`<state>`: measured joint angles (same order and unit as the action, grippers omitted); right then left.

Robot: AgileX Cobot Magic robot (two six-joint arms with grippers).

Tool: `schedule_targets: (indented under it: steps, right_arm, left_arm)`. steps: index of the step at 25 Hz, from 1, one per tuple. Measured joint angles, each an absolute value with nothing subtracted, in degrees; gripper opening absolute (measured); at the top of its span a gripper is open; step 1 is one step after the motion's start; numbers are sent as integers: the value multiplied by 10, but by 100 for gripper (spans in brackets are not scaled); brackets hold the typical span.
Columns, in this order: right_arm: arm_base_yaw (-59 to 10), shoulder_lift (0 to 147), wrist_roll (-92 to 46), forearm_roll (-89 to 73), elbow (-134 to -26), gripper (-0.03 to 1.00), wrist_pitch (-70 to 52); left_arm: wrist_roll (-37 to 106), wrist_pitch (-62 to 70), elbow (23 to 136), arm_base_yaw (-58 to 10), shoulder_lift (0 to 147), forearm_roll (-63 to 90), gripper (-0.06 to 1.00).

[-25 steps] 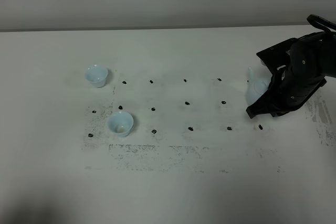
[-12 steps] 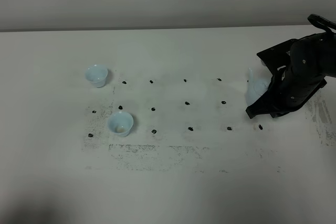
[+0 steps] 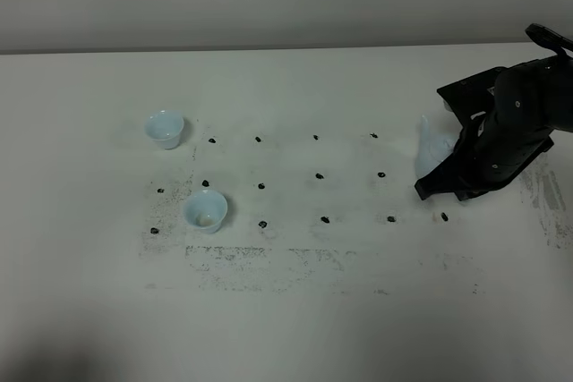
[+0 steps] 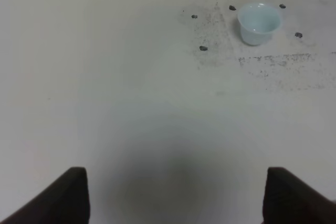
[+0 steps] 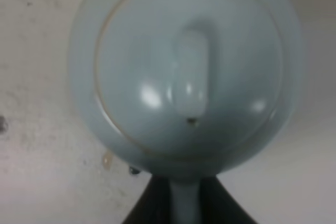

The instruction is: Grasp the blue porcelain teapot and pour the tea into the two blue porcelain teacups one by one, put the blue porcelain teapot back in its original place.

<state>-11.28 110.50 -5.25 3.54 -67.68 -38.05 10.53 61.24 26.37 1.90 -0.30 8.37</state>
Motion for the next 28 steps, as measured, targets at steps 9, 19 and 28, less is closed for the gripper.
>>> schedule_targets:
  steps: [9,19,28]
  right_arm:
    - [-113,1098,-56,22,-671,5,-357]
    - [-106,1081,-56,19,-659,4,-348]
    - [-106,1061,-120,3,-677,4,-322]
  left_arm:
    - [105,612,264,19,-3,84,65]
    - [105,612,264,19,-3,84,65]
    - [105,612,264,19,-3,84,65]
